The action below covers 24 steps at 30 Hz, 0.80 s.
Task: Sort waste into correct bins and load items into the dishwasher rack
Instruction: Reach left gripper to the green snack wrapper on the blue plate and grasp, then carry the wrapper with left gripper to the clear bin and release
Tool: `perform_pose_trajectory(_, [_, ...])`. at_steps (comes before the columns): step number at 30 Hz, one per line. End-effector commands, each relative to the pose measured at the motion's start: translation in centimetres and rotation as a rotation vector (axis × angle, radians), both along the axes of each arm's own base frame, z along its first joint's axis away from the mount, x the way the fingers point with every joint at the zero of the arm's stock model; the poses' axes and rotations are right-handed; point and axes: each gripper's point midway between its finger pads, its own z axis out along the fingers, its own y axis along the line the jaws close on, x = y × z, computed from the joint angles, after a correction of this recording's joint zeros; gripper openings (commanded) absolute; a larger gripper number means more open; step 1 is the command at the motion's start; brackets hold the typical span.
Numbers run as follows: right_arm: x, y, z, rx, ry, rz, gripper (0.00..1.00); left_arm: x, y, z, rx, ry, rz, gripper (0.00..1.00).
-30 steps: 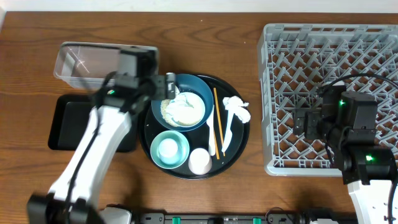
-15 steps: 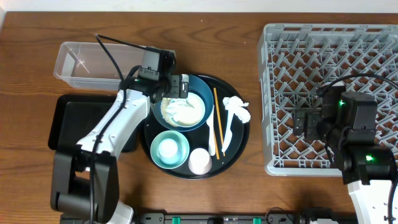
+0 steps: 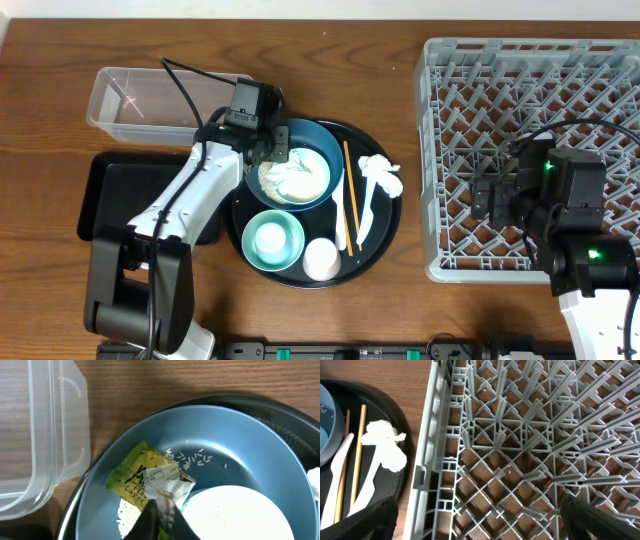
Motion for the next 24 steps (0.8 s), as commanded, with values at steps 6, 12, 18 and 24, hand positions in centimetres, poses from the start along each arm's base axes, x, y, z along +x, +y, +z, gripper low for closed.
perform_pose_trajectory(6, [0.2,-0.1,0.8,0.015,-0.018,-0.013,0.99,0.9,-0.2,5.0,-0.027,-0.122,0.003,0.06])
perform_pose_trajectory(12, [0.2,-0.1,0.8,0.015,-0.015,-0.013,0.99,2.1,1.4,13.1,-0.081,-0.348,0.047,0.06])
perform_pose_trajectory(18, [0.0,-0.1,0.6,0.015,-0.003,-0.013,0.99,4.4,8.5,15.4,-0.033,-0.461,0.234,0.06])
perform_pose_trajectory(24, [0.0,-0.1,0.6,0.015,-0.005,-0.013,0.99,6.1,13.4,10.6,-0.010,-0.365,0.353,0.06])
